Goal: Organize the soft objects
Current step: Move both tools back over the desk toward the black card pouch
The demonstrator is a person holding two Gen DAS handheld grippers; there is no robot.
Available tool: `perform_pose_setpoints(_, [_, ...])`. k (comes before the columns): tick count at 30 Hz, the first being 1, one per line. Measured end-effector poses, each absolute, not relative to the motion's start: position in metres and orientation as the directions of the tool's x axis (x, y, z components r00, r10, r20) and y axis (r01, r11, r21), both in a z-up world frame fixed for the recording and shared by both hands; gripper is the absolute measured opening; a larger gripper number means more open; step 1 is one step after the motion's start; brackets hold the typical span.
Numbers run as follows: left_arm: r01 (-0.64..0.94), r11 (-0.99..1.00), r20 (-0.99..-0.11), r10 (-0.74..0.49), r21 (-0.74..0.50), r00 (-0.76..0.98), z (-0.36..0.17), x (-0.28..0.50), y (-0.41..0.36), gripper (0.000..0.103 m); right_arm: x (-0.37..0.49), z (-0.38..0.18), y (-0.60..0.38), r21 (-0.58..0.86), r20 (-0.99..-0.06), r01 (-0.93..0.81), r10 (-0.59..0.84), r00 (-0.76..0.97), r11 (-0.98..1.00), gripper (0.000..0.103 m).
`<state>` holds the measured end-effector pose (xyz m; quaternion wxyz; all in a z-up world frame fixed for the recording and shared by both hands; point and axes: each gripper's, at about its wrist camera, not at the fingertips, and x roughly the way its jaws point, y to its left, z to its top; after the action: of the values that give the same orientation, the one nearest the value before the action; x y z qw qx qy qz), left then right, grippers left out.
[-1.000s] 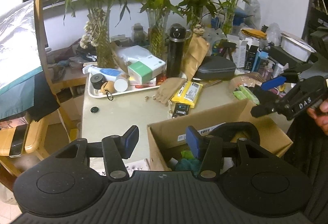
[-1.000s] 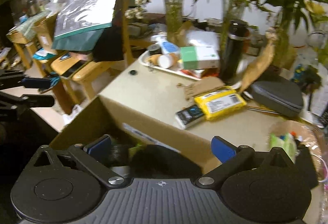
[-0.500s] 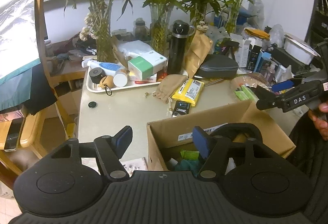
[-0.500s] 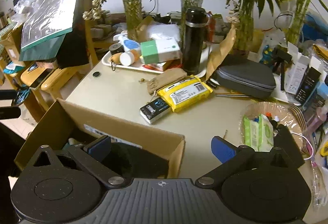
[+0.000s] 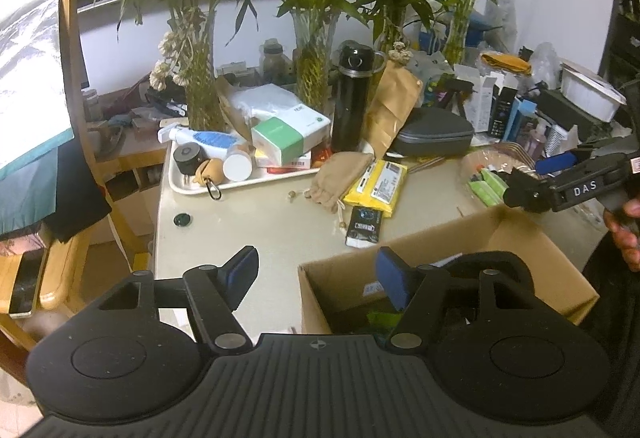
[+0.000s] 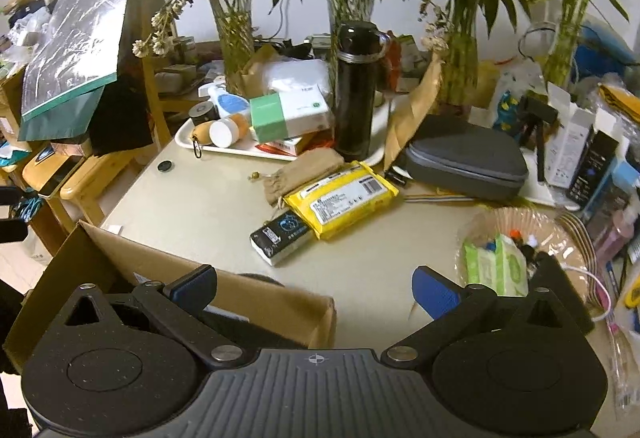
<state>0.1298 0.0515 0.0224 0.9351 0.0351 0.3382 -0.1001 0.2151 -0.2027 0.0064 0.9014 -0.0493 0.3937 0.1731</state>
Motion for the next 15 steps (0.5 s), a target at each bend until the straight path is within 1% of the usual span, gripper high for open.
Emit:
perform_pose_setpoints(4, [0.219, 0.976, -0.633, -0.159, 0.017, 0.758, 0.021, 0.138, 0.051, 0.064, 0.227, 0.006, -0.202, 0.049, -0.723, -0.356, 0.279, 0.633, 0.933, 0.103])
perform_pose_setpoints(8, [0.225, 0.974, -0.634, -0.168, 0.010, 0.755, 0.019, 0.148, 0.052, 0.064, 0.241, 0.003, -0.206, 0.066, -0.719, -0.348, 0.286, 0.633, 0.935, 0.103])
perform_pose_setpoints(15, [0.227, 0.974, -0.641, -0.171, 0.005, 0.748, 0.014, 0.169, 0.056, 0.064, 0.269, -0.009, -0.212, 0.043, -0.718, -0.324, 0.255, 0.648, 0.945, 0.103])
